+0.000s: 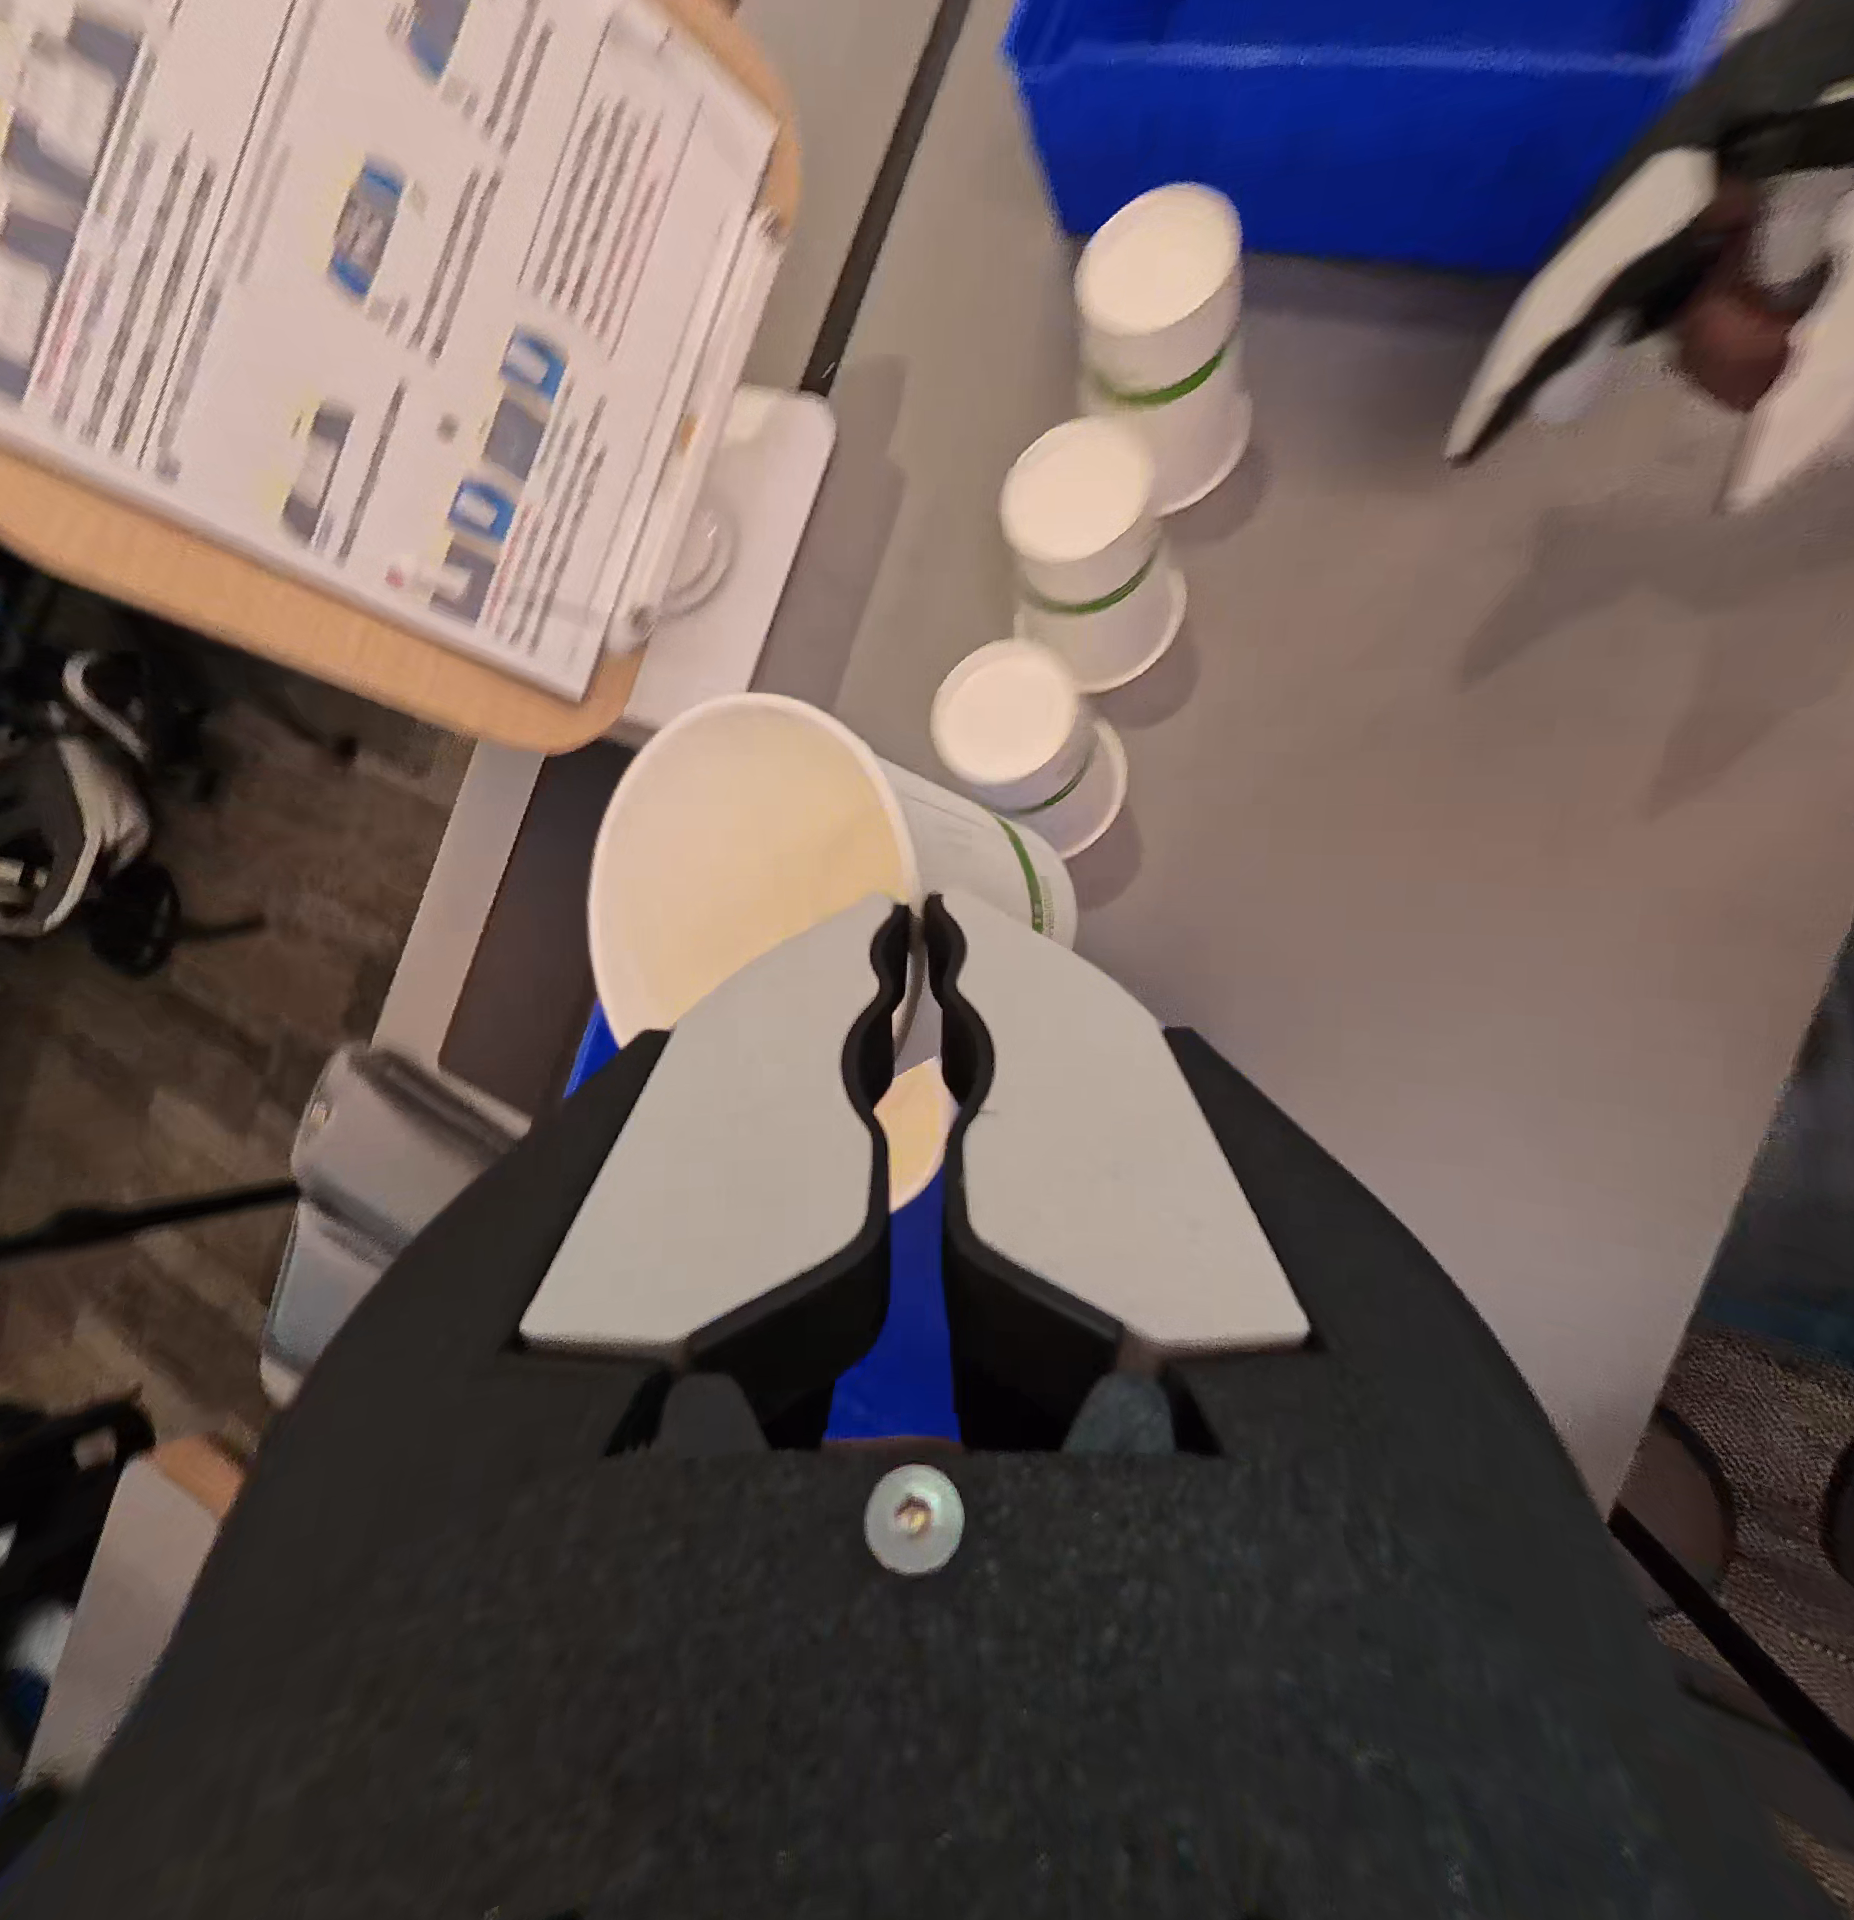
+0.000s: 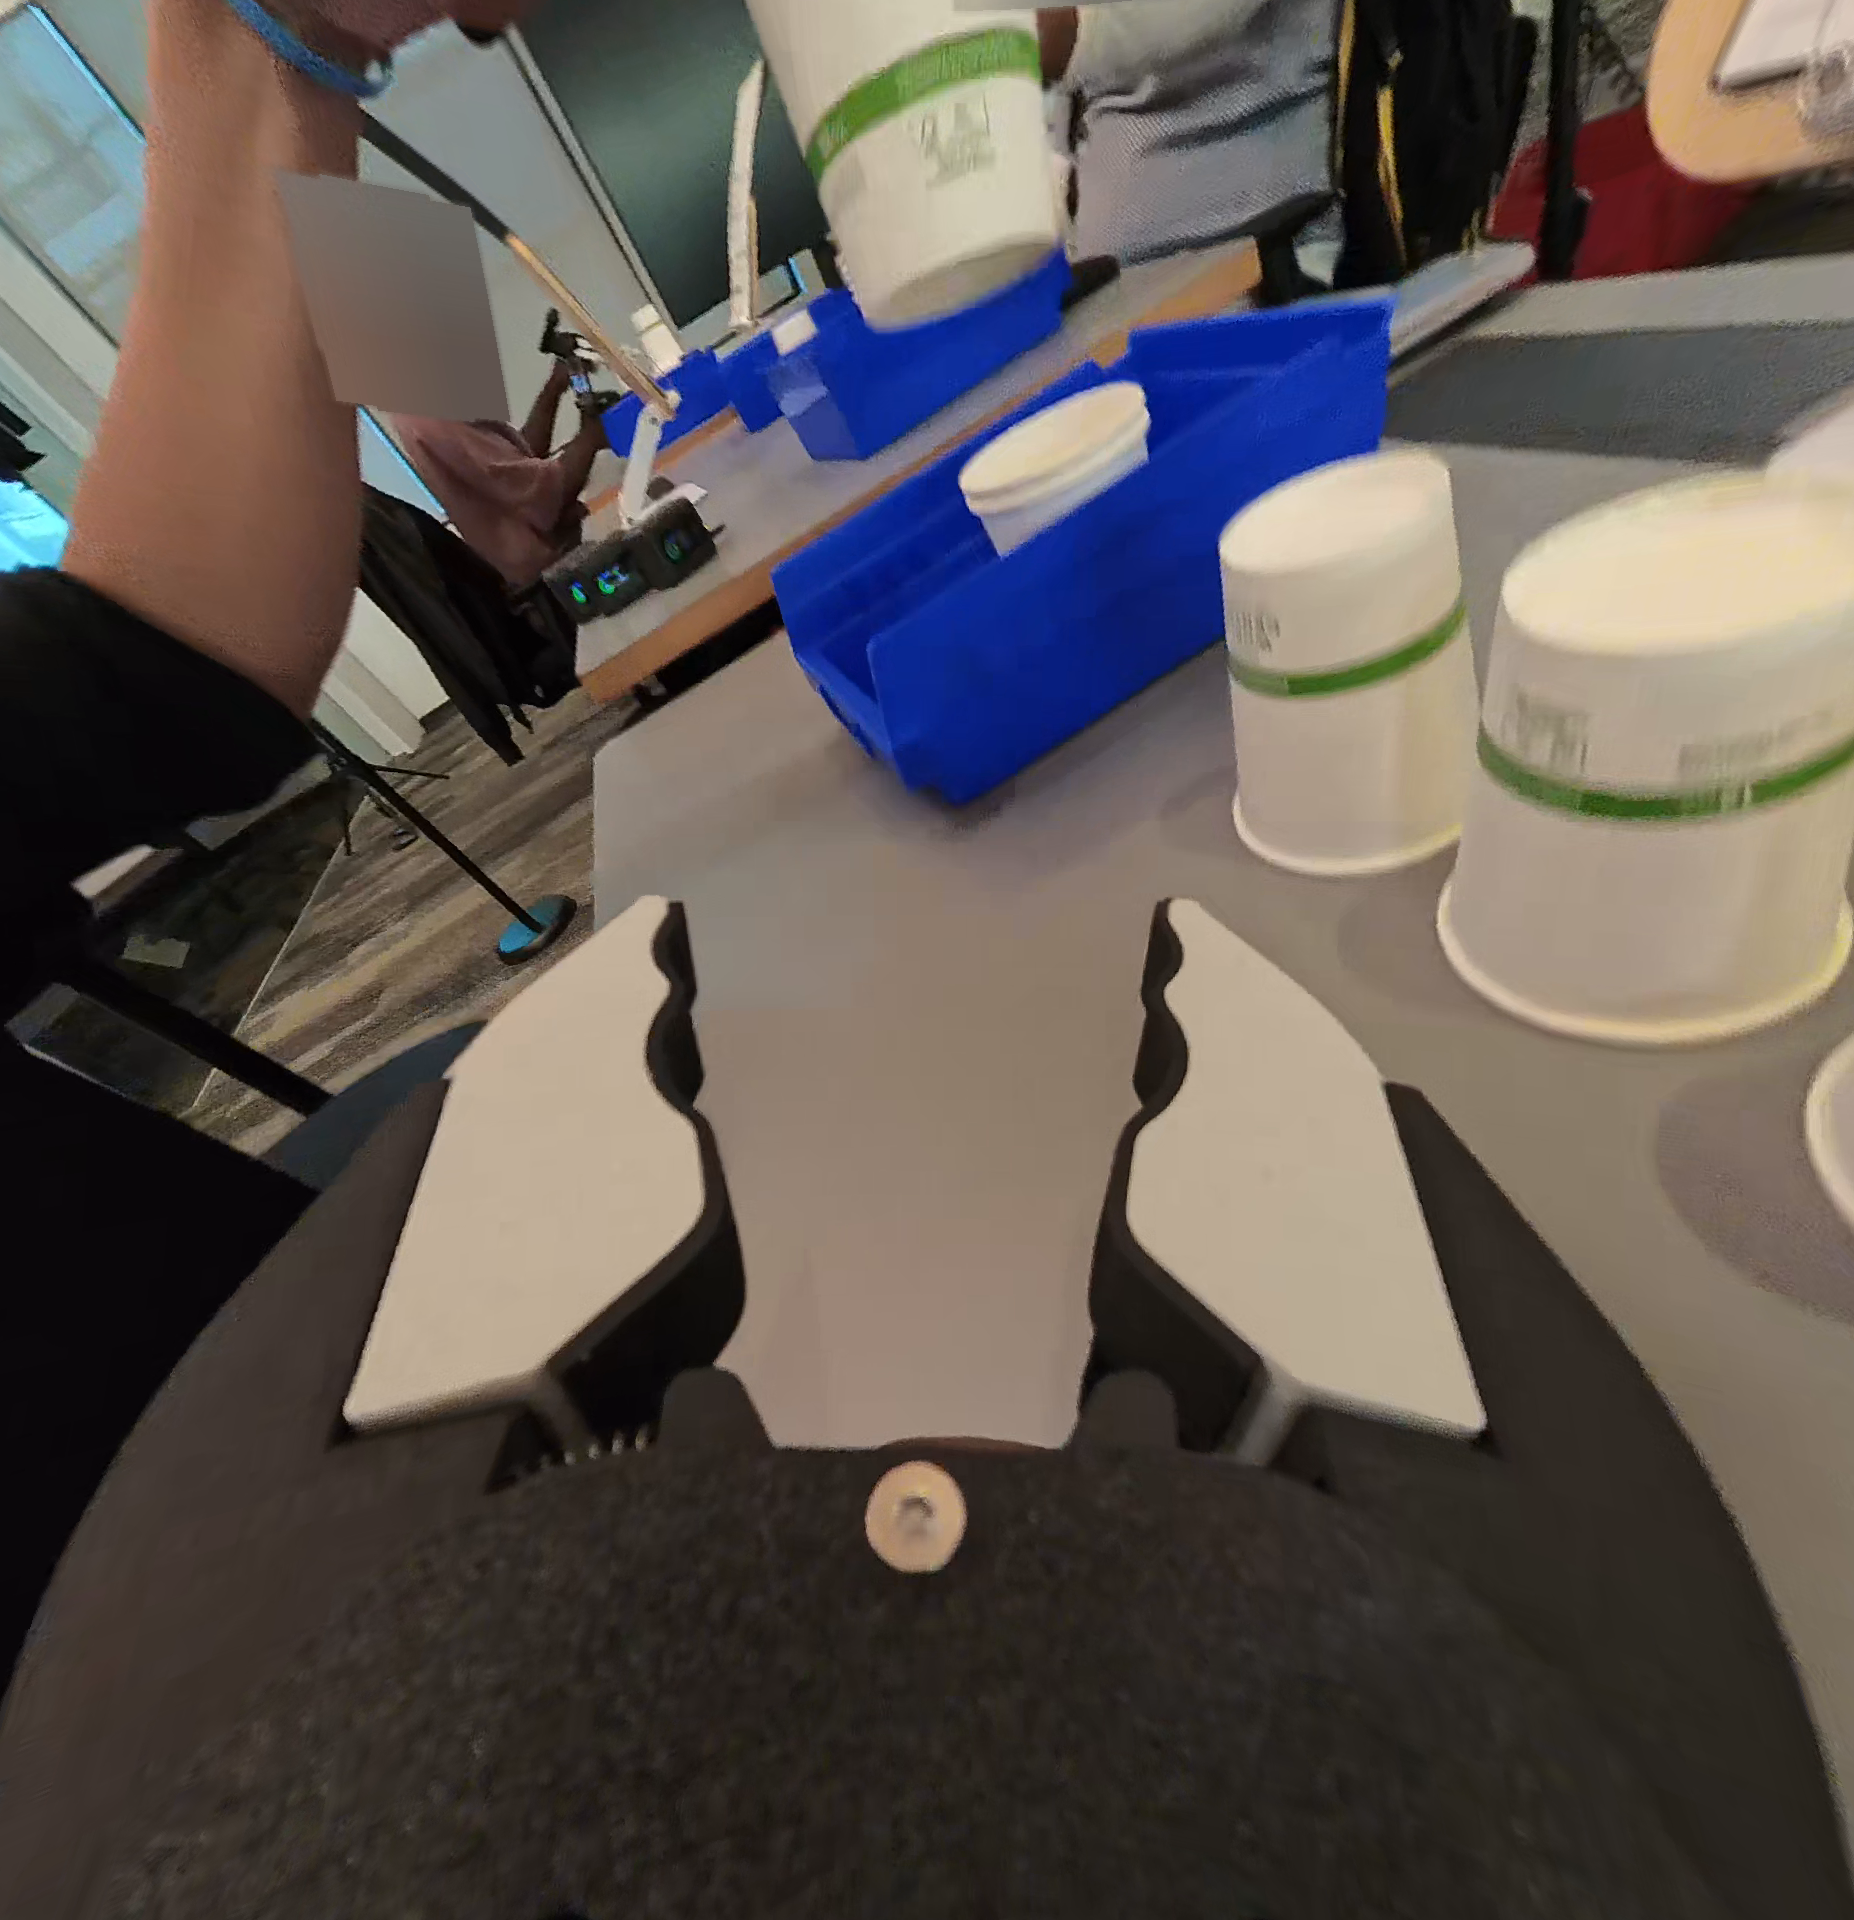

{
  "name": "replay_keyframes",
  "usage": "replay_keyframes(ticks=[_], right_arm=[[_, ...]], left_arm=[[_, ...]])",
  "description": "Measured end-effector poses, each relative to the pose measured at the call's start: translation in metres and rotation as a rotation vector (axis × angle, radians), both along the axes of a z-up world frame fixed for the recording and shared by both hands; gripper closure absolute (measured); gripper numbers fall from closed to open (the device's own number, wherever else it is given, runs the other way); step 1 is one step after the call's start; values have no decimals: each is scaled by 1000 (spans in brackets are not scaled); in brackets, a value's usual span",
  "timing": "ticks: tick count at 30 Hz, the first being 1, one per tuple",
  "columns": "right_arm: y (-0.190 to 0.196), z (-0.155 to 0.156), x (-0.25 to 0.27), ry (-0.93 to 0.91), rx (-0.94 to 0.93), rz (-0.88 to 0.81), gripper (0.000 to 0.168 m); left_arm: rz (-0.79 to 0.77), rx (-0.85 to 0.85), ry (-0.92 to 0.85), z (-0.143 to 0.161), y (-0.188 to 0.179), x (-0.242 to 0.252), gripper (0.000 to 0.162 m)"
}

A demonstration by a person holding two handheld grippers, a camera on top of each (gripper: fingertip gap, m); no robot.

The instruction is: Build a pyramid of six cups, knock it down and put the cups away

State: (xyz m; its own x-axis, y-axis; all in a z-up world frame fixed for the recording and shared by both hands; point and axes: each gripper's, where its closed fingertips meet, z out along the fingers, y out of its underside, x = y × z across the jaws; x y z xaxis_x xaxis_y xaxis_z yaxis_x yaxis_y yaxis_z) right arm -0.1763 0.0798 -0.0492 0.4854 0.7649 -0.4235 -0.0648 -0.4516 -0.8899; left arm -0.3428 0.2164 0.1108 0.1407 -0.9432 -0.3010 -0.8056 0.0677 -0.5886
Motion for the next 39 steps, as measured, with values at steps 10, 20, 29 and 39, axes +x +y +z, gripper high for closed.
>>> replay_keyframes(ticks=[10,20,29,39], right_arm=[[40,42,-39,54,115,6,59],[35,34,-21,57,99,15,90],[42,31,1,103,32,-43,91],[42,32,8,99,6,-56,90]], left_arm=[[-326,-24,-24,-14,-93,111,159],[-407,-94,-122,-31,-116,168,159],[-185,-250,-498,-26,-92,164,102],[-2,-683,-708,-90,-89,144,77]])
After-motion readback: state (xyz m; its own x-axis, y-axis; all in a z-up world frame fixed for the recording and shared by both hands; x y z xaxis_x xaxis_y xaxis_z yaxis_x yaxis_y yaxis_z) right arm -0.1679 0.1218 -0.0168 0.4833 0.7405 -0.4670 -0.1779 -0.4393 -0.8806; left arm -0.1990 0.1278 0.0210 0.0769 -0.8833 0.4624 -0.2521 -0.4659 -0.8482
